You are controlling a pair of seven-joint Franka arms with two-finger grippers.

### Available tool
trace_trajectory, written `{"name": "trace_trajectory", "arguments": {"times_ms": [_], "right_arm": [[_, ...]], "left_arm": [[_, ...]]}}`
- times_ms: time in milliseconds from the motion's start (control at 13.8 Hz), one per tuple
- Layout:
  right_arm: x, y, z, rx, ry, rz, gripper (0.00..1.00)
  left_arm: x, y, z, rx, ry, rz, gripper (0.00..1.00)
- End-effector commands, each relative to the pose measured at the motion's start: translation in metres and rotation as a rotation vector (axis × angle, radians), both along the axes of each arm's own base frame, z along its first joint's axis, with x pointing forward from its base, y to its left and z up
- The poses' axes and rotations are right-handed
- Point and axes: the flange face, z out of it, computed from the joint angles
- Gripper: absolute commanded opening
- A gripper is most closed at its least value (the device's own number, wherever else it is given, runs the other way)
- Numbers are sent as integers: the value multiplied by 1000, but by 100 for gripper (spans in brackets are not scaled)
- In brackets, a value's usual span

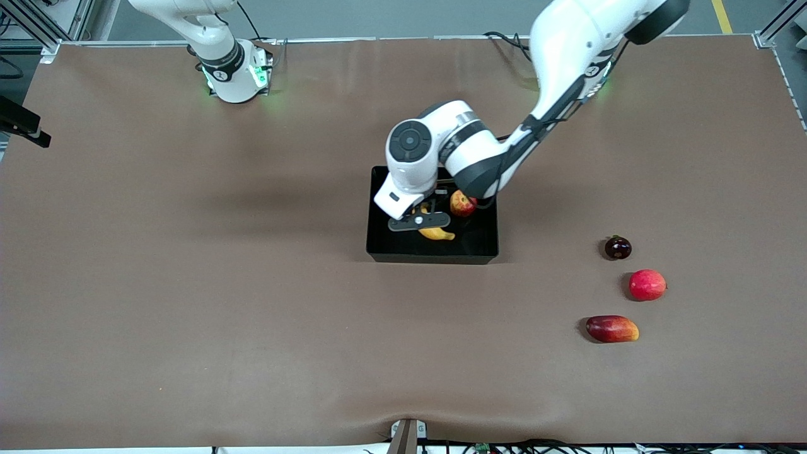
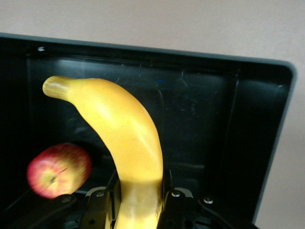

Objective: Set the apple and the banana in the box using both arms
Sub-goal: 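Lower the banana into the box and open the left gripper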

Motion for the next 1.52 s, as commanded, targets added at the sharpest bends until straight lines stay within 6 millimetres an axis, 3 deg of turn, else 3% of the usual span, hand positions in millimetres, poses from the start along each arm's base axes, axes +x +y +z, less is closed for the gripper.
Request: {"name": "trace_trajectory", "arguments": {"times_ms": [0,579,1157,1230,1302,1447], "right_arm": [[2,-4,4,14,-8,-4,100],[2,-4,3,12,-6,-4,100],[2,-4,3,14,-6,-4,100],[2,-5,3,14,-6,-5,100],[2,-5,3,12,-6,-5,100],[2,-5,3,14,-6,-5,100]], "left_arm": [[13,-8,-6,-34,-51,9,0],[2,-27,-50,-68,-46,-49,0],[-8,-28,-86,-41,-2,-90,0],[-9,-28,-87,-41,-3,-90,6],[-11,-30,-87,-39,-2,-92,24],[-12,-30,-89,-36,-1,-97,40]]}}
